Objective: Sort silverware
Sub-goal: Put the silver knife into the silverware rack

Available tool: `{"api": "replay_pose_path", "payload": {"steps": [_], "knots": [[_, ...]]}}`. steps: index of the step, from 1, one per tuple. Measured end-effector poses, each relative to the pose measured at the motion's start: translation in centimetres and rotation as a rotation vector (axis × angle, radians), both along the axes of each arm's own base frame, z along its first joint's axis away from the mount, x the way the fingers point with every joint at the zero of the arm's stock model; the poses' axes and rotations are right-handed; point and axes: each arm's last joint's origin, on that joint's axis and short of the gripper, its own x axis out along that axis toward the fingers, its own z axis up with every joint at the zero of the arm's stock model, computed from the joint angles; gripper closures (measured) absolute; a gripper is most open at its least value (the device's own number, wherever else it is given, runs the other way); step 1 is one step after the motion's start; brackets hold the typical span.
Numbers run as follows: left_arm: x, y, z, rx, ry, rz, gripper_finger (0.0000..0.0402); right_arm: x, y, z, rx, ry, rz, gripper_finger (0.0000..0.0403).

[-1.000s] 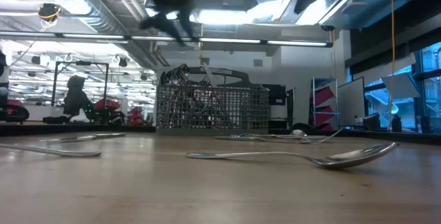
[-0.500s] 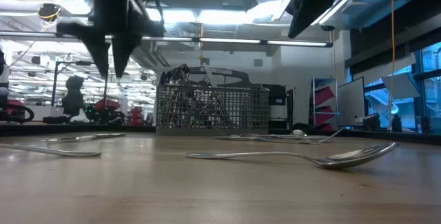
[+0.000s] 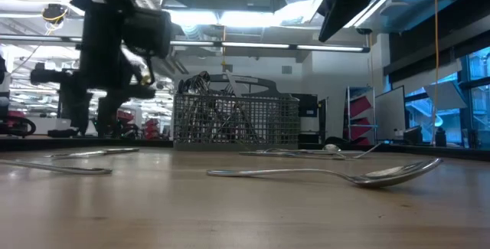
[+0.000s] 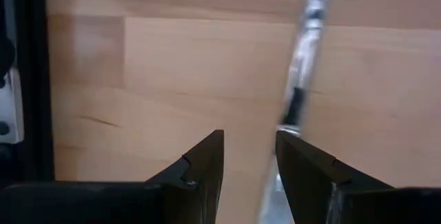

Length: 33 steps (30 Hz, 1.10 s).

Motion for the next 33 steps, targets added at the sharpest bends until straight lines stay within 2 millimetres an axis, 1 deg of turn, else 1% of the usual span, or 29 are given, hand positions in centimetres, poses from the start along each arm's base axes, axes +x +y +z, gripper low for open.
{"api": "replay_pose_path", "payload": {"steps": [3, 5, 10, 12, 16, 22, 29, 33], "knots": [[-0.6, 0.3, -0.8, 0.034, 0.005, 0.039, 0.0277, 0.0, 0.0, 0.0, 0.011, -0.001, -0.016, 0.035], [-0.6, 0.7, -1.3, 0.079, -0.022, 0.062, 0.0277, 0.0, 0.0, 0.0, 0.016, -0.005, -0.024, 0.035], [0.1, 1.5, -2.2, 0.156, -0.138, 0.057, 0.0277, 0.2, 0.0, 0.1, 0.017, -0.028, -0.028, 0.035], [0.0, 1.9, -2.5, 0.164, -0.154, 0.055, 0.0277, 0.3, 0.0, 0.2, 0.017, -0.034, -0.028, 0.035], [-0.3, 2.3, -2.7, 0.167, -0.145, 0.082, 0.0277, 0.3, 0.0, 0.2, 0.016, -0.042, -0.028, 0.035], [-0.2, 2.3, -2.7, 0.168, -0.155, 0.088, 0.0277, 0.3, 0.0, 0.2, 0.017, -0.041, -0.028, 0.035], [0.6, 2.3, -2.6, 0.168, -0.212, -0.02, 0.0277, 0.3, 0.0, 0.2, 0.017, -0.042, -0.027, 0.035], [1.1, 2.3, -2.5, 0.139, -0.249, -0.093, 0.0277, 0.3, 0.0, 0.2, 0.016, -0.042, -0.028, 0.035]]}}
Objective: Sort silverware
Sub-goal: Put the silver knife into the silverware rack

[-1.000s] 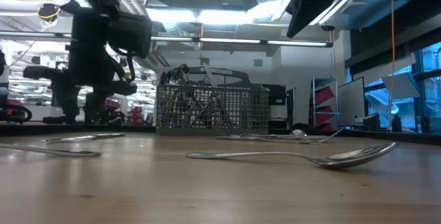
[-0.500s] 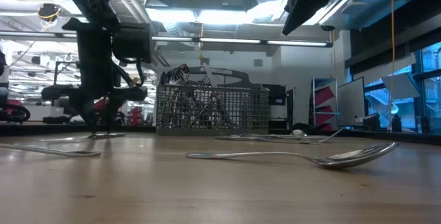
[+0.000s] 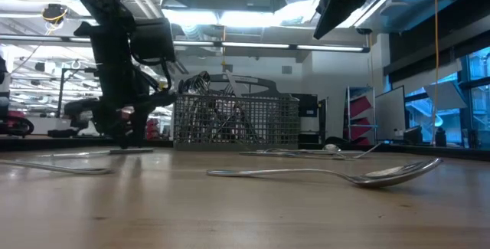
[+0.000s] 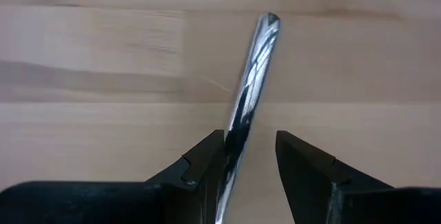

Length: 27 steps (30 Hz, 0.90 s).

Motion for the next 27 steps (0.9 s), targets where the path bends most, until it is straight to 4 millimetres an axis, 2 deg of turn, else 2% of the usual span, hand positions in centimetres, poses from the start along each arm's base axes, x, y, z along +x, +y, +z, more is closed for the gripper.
{"api": "replay_pose_path", "payload": {"steps": [11, 20, 27], "knots": [[0.6, -0.8, -0.1, -0.189, -0.054, -0.173, 0.0277, 0.0, 0.0, 0.0, 0.0, 0.0, 0.0, 0.035], [2.0, -3.5, 0.3, -0.269, -0.172, -0.322, 0.0277, 0.0, 0.0, 0.0, 0.0, 0.0, 0.0, 0.035], [2.1, -5.0, 0.3, -0.281, -0.17, -0.364, 0.0277, 0.0, 0.0, 0.0, 0.0, -0.004, 0.001, 0.035]]}}
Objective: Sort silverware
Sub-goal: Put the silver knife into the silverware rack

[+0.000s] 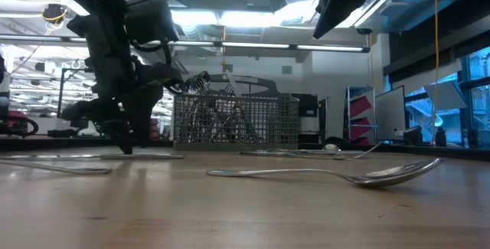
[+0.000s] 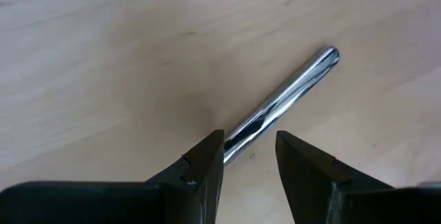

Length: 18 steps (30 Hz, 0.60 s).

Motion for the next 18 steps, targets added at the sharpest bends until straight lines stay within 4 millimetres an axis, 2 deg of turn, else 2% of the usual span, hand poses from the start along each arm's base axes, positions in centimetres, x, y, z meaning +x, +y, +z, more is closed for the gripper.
{"api": "replay_pose_path", "payload": {"steps": [7, 13, 18], "knots": [[1.1, -0.3, 0.5, 0.007, -0.129, -0.019, 0.0277, 0.6, 0.0, 0.4, -0.004, -0.075, 0.0, 0.035], [2.4, -0.3, 1.6, 0.026, -0.296, -0.045, 0.0277, 3.3, -0.1, 0.7, 0.006, -0.253, 0.021, 0.035], [1.9, -0.4, 3.7, 0.067, -0.388, -0.07, 0.0277, 6.1, -0.3, -1.1, 0.0, -0.298, 0.032, 0.035]]}}
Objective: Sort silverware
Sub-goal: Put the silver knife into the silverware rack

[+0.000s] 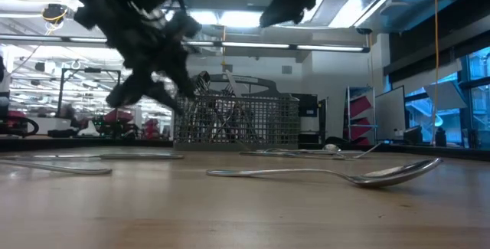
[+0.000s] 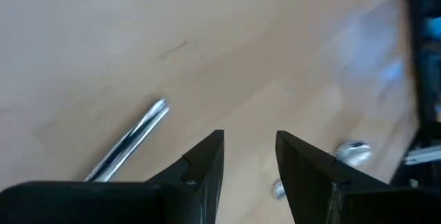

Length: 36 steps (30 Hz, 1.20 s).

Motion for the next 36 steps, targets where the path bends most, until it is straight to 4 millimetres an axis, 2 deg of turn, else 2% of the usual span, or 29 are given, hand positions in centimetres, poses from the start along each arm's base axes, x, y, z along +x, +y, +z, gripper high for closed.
{"api": "replay_pose_path", "payload": {"steps": [5, 10, 16, 23, 27, 36], "knots": [[-2.6, -0.3, 3.2, 0.076, -0.041, -0.012, 0.0277, 2.4, -0.1, -2.4, 0.004, 0.001, 0.008, 0.035], [-5.2, -1.4, 3.8, 0.084, 0.065, -0.075, 0.0277, 4.2, -0.1, -4.8, 0.027, 0.02, 0.036, 0.035], [-6.8, -2.3, 2.3, 0.126, 0.27, -0.17, 0.0277, 5.9, -0.1, -7.4, 0.054, 0.033, 0.069, 0.035], [-6.7, -3.0, -0.7, 0.245, 0.35, -0.355, 0.0277, 7.0, -0.2, -9.7, 0.057, 0.059, 0.068, 0.035], [-6.4, -3.1, -2.1, 0.302, 0.404, -0.427, 0.0277, 7.1, -0.2, -10.0, 0.058, 0.065, 0.068, 0.035], [-5.3, -3.1, -3.2, 0.44, 0.415, -0.481, 0.0277, 7.1, -0.2, -10.2, 0.064, 0.079, 0.064, 0.035]]}}
